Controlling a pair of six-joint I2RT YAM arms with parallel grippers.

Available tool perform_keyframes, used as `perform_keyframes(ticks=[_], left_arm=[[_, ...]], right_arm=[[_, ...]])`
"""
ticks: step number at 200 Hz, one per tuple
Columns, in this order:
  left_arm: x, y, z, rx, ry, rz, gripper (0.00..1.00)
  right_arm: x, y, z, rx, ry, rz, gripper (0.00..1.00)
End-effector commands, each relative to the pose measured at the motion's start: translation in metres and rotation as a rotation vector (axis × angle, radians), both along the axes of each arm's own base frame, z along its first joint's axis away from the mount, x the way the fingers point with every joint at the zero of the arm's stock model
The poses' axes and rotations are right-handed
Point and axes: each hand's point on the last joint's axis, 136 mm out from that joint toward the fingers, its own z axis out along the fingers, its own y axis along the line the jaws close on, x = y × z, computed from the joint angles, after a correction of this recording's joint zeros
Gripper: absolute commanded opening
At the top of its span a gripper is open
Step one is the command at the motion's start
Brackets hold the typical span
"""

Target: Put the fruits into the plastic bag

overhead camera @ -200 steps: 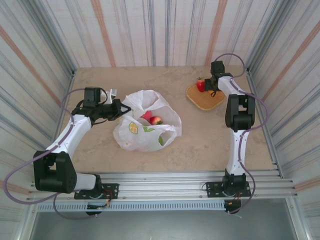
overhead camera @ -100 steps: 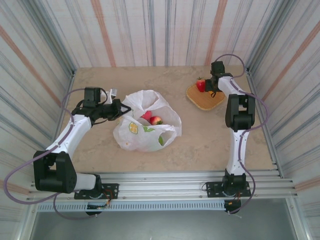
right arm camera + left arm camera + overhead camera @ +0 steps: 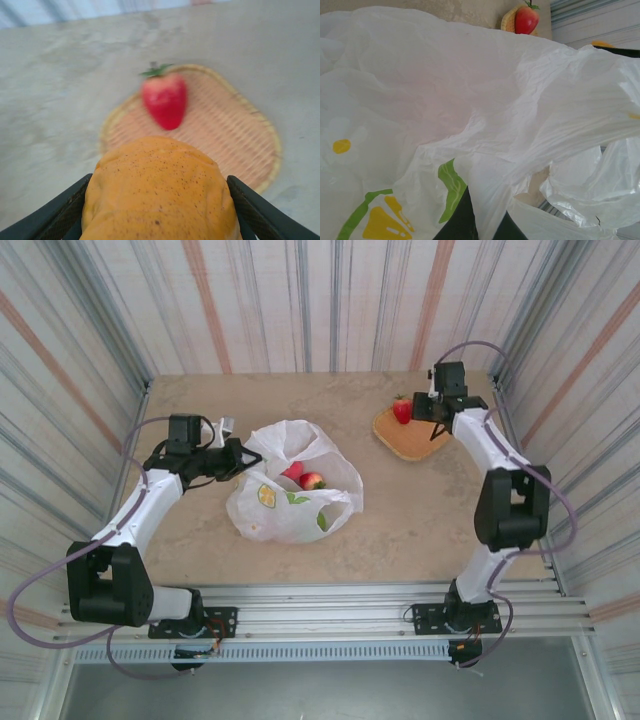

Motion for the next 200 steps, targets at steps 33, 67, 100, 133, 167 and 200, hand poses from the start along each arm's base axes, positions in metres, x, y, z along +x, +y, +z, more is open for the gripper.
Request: perform_keyframes(ticks=[33, 67, 100, 133, 167, 200], left_arm=[[-0.002, 0.002, 0.001, -0.004, -0.006, -0.012, 0.04], [-0.003, 0.001, 0.002, -0.007, -0.005, -0.015, 0.04], [-0.003, 0.001, 0.005, -0.012, -0.015, -0.016, 0.04], [-0.002, 0.000, 0.004, -0.015, -0.008, -0.015, 0.04], [-0.002, 0.001, 0.002, -0.012, -0.004, -0.011, 0.04], [-0.002, 0.001, 0.003, -0.014, -0.005, -0.010, 0.04]], right_arm=[[-0.075, 0.099, 0.031, 0.369, -0.022, 0.272, 0.59], [-0.120, 0.145, 0.027, 0.413, 0.054, 0.430, 0.58], [-0.154, 0.167, 0.020, 0.439, 0.109, 0.516, 0.57], [-0.181, 0.183, 0.008, 0.449, 0.149, 0.598, 0.57], [-0.194, 0.187, -0.002, 0.458, 0.176, 0.643, 0.57], [-0.201, 0.207, -0.021, 0.473, 0.208, 0.699, 0.57]])
